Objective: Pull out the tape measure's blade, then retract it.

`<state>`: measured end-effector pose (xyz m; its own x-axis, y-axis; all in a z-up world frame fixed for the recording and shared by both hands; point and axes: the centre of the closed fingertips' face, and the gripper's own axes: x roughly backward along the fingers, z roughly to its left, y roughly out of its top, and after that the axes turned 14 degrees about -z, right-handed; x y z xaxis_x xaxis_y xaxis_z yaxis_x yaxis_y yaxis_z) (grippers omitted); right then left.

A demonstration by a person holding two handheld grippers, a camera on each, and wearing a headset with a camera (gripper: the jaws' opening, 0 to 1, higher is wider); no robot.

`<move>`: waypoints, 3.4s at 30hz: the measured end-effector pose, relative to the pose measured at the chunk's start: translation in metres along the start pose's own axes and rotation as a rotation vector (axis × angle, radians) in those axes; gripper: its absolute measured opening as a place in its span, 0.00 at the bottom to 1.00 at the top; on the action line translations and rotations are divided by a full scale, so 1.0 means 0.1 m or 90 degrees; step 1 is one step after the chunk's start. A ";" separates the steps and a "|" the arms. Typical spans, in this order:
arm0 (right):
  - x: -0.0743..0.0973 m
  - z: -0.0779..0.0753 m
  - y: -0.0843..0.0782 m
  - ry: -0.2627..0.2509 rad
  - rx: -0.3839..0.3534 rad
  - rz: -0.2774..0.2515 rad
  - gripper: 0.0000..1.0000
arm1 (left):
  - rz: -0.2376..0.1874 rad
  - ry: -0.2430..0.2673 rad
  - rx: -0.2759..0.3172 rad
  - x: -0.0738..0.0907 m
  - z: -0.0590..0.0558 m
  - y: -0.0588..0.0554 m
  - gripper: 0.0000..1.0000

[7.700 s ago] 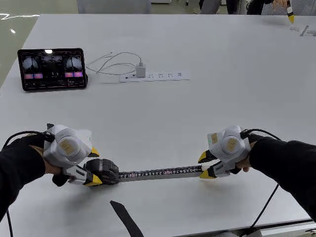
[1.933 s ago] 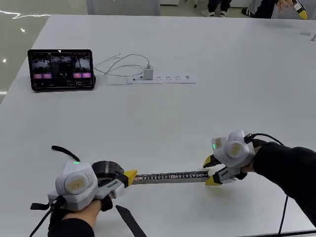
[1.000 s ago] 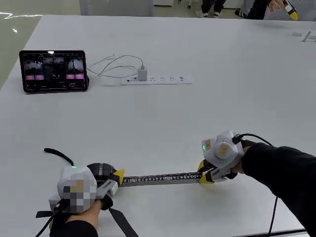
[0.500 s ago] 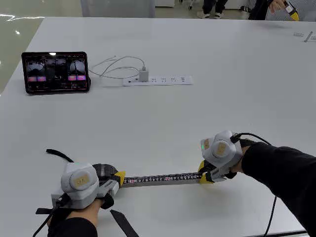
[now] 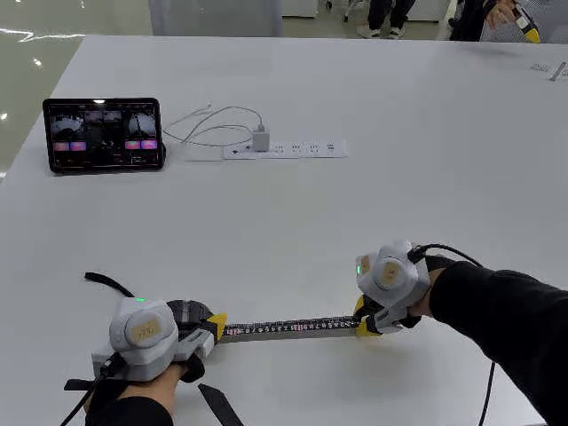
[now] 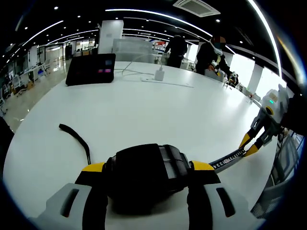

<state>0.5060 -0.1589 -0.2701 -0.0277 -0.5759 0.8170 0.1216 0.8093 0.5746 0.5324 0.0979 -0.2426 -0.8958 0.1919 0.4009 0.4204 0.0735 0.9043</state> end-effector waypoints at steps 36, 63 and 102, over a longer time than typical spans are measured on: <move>-0.10 0.00 0.14 -0.005 -0.001 0.017 0.09 | 0.005 -0.003 0.000 0.00 0.01 0.00 0.64; -0.20 0.01 0.28 0.000 -0.003 0.004 0.09 | 0.012 -0.001 -0.005 0.00 0.01 -0.01 0.64; -0.32 0.03 0.46 -0.002 -0.006 0.004 0.09 | 0.019 -0.002 -0.004 0.00 0.01 -0.02 0.64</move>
<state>0.5098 -0.1029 -0.2701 -0.0304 -0.5703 0.8208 0.1317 0.8118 0.5689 0.5321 0.0984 -0.2444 -0.8821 0.1976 0.4276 0.4464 0.0609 0.8927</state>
